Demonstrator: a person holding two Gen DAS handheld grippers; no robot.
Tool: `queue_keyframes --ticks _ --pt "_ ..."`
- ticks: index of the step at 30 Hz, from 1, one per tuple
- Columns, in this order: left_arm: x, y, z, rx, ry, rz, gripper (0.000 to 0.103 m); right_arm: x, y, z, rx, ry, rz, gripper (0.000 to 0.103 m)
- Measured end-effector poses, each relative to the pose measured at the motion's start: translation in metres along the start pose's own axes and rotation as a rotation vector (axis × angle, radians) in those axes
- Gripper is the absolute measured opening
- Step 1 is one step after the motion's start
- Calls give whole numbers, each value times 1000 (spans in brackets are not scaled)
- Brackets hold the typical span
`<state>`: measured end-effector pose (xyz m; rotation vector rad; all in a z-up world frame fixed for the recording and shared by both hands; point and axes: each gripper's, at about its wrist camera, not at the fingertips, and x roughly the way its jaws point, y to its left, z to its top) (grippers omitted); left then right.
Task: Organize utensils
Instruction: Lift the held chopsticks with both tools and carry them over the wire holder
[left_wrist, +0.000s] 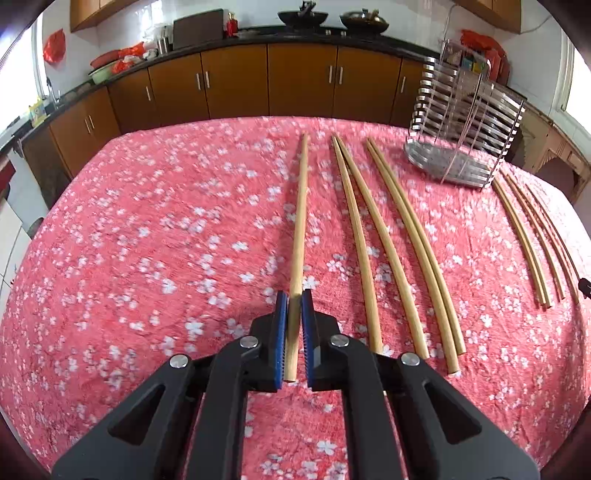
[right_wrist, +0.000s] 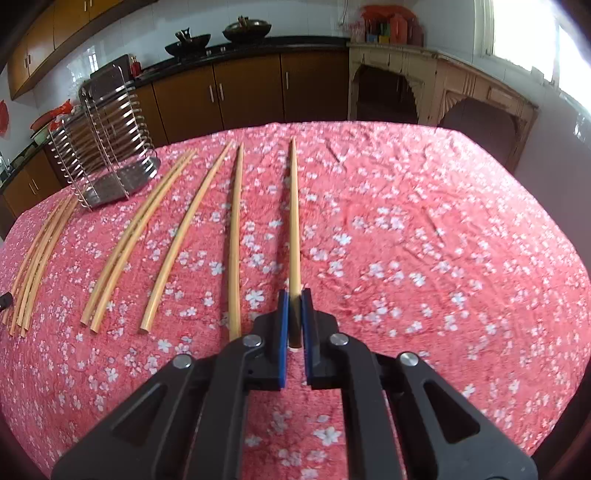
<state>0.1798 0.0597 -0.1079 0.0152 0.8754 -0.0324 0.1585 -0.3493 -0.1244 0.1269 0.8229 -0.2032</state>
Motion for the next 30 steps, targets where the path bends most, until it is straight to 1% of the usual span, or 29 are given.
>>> queue_keyframes --ticks 3,5,6,8,9,11,13,17,20,26,30 --pt "-24 5 3 0 -77 -15 7 -22 -3 4 -9 -74 -17 8" --pt "-48 7 9 3 -160 -22 7 -40 -5 9 -15 -138 -31 8" --pt "-56 8 10 3 -189 -25 7 -50 -6 12 -17 -173 -36 8" --pt "-78 11 18 -3 -269 -36 7 -69 -7 18 -18 -238 -33 8" --pt "-91 13 23 -9 -318 -42 7 -82 -8 23 -19 -285 -26 8" --pt "-107 16 31 -27 -373 -52 7 -96 -9 31 -19 -341 -15 8" --pt "-117 20 42 -47 -409 -56 7 -112 -11 41 -9 -402 3 8" --pt "-129 27 62 -80 -450 -47 7 -125 -17 61 26 -470 33 8" --pt "-134 27 73 -88 -473 -38 7 -130 -20 71 42 -502 44 8" --pt "-138 26 85 -90 -487 -36 7 -129 -19 91 47 -523 50 8" --pt "-138 24 92 -85 -496 -30 7 -131 -11 103 29 -540 41 8"
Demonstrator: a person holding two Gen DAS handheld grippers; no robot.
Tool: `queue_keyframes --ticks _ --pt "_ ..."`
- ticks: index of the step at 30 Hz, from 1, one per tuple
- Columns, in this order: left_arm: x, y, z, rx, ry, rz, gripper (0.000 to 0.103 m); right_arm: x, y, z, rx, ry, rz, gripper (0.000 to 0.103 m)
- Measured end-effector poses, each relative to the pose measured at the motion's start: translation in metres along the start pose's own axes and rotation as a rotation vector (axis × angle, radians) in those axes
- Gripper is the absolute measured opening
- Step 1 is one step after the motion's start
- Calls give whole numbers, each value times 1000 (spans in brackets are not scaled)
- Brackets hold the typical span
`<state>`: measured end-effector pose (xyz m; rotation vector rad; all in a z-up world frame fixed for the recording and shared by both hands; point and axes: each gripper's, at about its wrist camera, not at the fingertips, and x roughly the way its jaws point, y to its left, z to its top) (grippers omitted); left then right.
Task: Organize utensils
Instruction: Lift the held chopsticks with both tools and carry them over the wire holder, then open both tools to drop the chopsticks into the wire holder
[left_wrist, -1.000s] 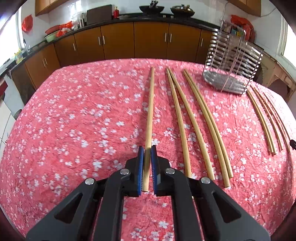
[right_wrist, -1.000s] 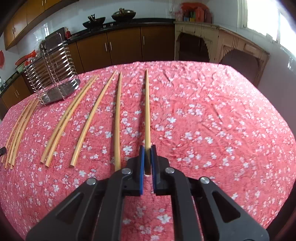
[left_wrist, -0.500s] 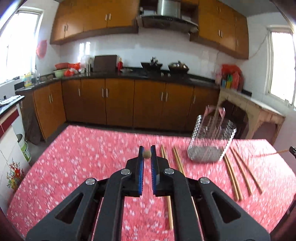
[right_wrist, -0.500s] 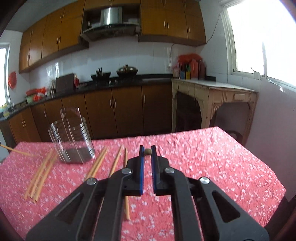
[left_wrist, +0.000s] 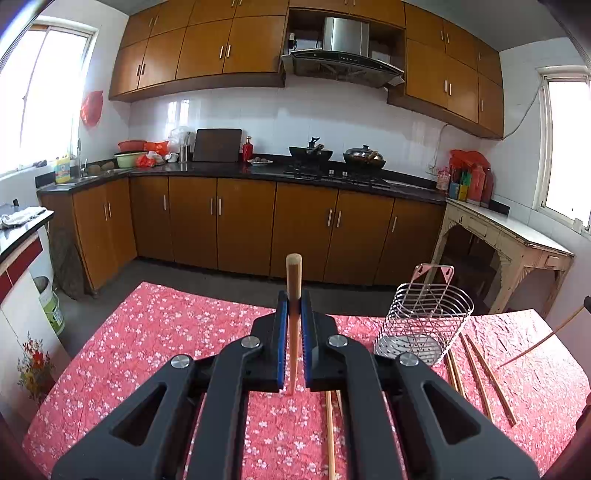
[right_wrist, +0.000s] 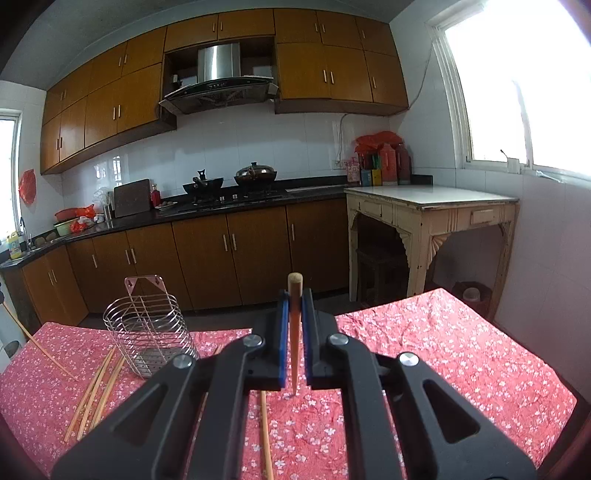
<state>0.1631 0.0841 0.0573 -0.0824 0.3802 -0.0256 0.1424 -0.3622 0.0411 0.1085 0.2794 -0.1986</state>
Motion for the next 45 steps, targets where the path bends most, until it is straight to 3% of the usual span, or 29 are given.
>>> queue_keyframes --ticks 6,12,17,22,31,45 --pt "0 -1 12 6 -17 6 7 -1 10 18 -6 -29 3 8" --pt "-9 -15 56 23 -80 6 7 -12 23 83 24 -113 110 8" --pt "-22 -43 112 -9 -160 -67 7 -11 50 139 54 -142 259 8" --pt "-23 -72 144 -51 -193 -160 7 -1 81 158 38 -138 344 8" --pt "25 -112 121 -39 -107 -214 7 53 117 132 5 -22 393 8" --pt "112 -114 67 -60 62 -160 7 139 120 73 91 199 437 8"
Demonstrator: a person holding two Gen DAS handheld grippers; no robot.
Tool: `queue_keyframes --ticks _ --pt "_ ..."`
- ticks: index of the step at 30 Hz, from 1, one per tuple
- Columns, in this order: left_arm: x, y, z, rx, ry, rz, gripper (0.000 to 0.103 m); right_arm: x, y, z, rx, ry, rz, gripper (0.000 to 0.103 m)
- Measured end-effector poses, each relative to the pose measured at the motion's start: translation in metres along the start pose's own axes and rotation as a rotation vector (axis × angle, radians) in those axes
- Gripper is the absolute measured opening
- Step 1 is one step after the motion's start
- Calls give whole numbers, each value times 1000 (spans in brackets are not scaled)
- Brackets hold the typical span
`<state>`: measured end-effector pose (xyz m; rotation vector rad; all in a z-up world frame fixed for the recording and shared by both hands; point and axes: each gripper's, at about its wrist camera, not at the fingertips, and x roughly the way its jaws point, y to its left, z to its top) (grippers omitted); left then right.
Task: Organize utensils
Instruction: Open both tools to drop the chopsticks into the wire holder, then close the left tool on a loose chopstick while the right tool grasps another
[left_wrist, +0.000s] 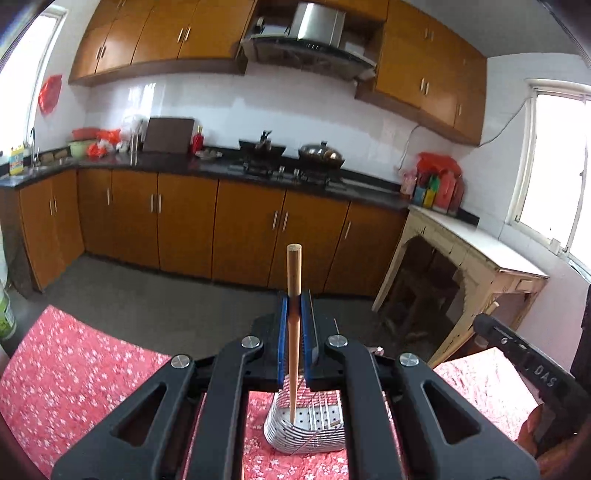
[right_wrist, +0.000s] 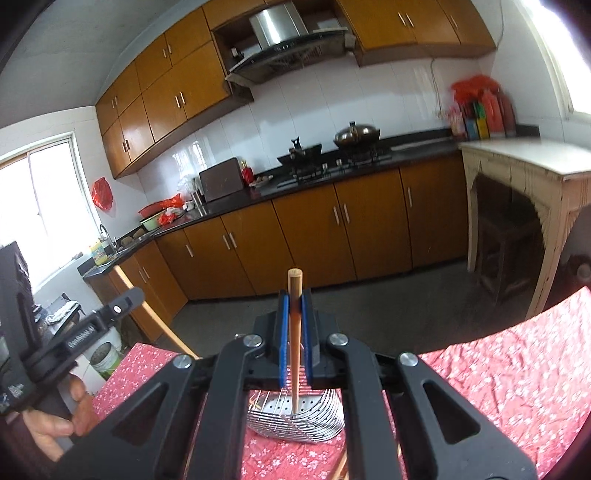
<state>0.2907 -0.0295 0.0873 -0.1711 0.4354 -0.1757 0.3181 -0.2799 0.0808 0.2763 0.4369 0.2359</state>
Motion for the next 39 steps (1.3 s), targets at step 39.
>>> queue_keyframes --ticks 39 --pt "-81 77 -127 100 130 199 43 -72 -108 -171 110 270 -250 34"
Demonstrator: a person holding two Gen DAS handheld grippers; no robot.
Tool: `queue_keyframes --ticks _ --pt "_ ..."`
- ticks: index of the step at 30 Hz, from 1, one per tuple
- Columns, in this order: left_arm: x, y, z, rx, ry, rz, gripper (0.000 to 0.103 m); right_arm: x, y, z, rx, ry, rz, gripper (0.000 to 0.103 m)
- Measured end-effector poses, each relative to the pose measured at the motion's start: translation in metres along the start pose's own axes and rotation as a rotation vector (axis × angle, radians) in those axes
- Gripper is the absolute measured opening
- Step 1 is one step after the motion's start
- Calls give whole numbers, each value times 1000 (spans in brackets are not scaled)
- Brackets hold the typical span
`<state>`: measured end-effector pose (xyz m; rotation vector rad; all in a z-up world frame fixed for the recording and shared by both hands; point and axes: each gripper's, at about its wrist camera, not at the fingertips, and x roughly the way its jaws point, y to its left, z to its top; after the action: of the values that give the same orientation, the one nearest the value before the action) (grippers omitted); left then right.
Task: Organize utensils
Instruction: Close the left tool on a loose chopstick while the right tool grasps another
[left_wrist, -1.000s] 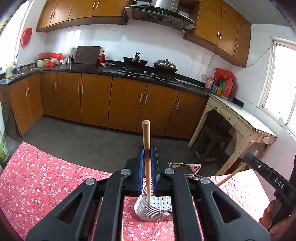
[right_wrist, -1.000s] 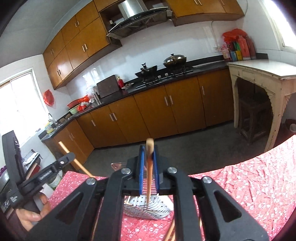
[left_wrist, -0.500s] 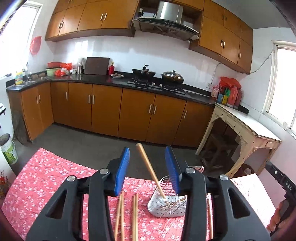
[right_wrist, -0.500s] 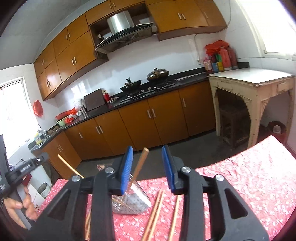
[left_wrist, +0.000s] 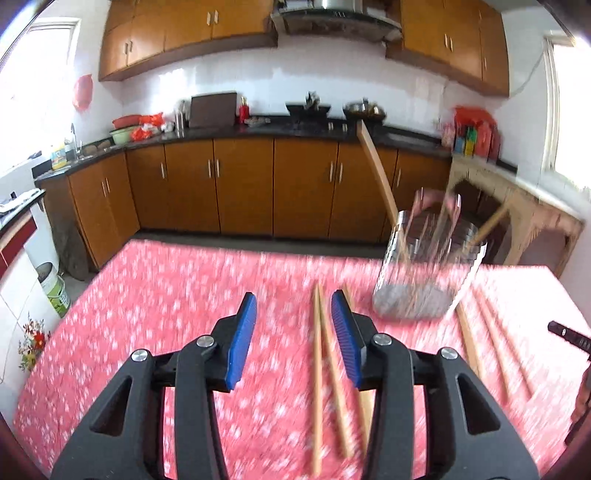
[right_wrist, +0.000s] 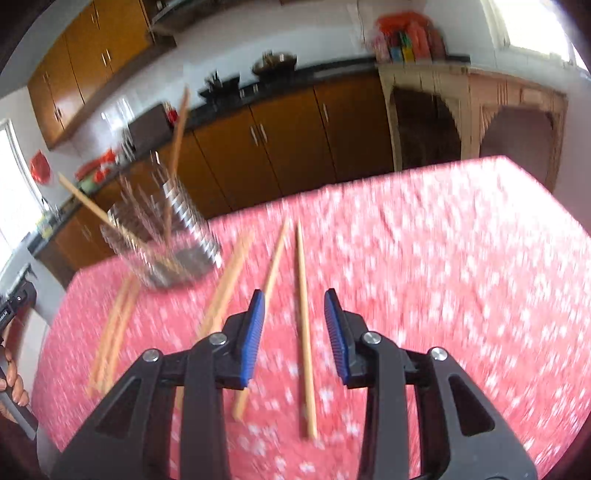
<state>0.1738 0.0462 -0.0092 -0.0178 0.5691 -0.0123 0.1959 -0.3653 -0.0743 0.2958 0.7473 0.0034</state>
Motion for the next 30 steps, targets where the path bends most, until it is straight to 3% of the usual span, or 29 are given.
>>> queue_keyframes --ticks 8,11,15,22,28,30 --pt "21 10 -49 6 133 -50 43 28 8 -49 -88 138 -61 32" --pt "26 10 -57 5 166 -69 43 31 12 -54 -115 133 -90 30" --pt "31 6 -67 9 197 -92 43 32 19 -56 -121 122 -123 9" --pt "39 -3 -77 37 245 -139 40 37 -6 -46 31 108 -142 8" --pt "50 -12 -87 70 304 -146 25 41 -2 -45 18 109 -137 8" --pt "54 -13 -90 71 317 -133 15 45 0 -44 19 108 -135 8"
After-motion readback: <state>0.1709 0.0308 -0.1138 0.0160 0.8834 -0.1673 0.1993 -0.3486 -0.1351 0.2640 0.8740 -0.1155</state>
